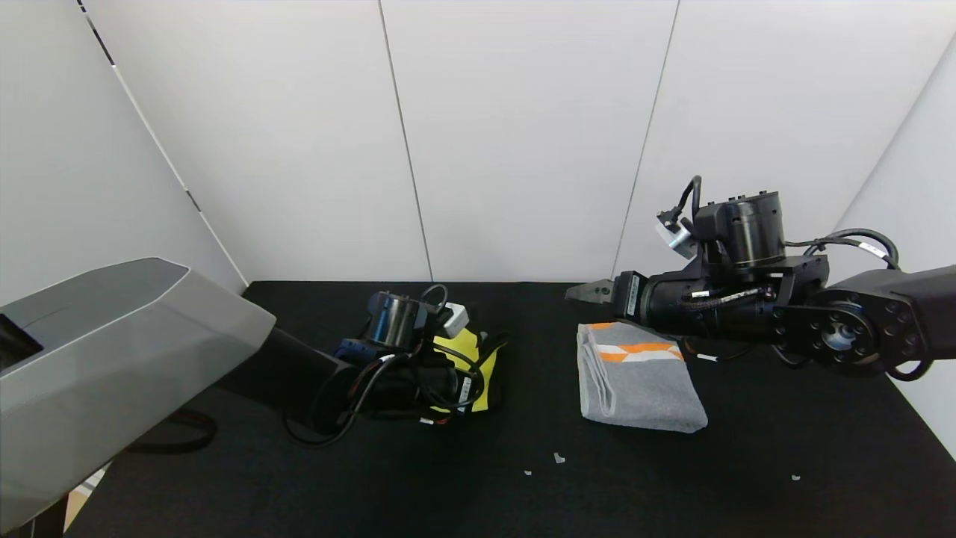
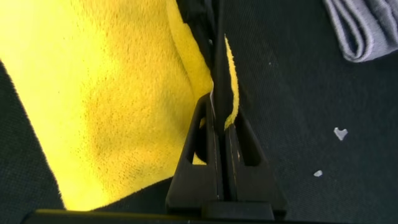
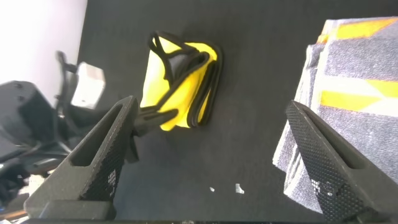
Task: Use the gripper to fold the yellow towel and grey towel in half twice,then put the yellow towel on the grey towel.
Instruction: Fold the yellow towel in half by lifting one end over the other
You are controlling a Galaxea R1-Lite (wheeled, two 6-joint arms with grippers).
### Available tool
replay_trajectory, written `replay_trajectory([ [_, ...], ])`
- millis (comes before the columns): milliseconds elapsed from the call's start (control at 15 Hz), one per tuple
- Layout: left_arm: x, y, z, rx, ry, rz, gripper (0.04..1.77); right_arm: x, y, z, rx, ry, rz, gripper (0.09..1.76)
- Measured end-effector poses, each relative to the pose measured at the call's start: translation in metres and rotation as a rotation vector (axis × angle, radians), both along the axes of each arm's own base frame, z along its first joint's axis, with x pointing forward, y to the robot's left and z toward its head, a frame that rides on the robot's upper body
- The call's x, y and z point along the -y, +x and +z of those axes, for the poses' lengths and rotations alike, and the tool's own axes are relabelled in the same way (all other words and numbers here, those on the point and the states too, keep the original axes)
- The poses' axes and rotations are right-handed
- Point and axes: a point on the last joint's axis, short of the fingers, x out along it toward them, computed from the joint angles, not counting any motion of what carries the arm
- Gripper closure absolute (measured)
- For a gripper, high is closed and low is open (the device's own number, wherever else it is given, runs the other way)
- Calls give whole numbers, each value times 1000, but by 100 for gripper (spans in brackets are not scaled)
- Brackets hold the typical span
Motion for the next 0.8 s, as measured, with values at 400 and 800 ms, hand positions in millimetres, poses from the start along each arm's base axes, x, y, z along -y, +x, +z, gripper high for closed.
replay_trajectory([
  [400,3,2,-12,-24,9,-2,93,1,0,0,-1,-1,-4,14],
  [800,0,-2,5,8,-10,5,48,1,0,0,-1,-1,-4,14],
])
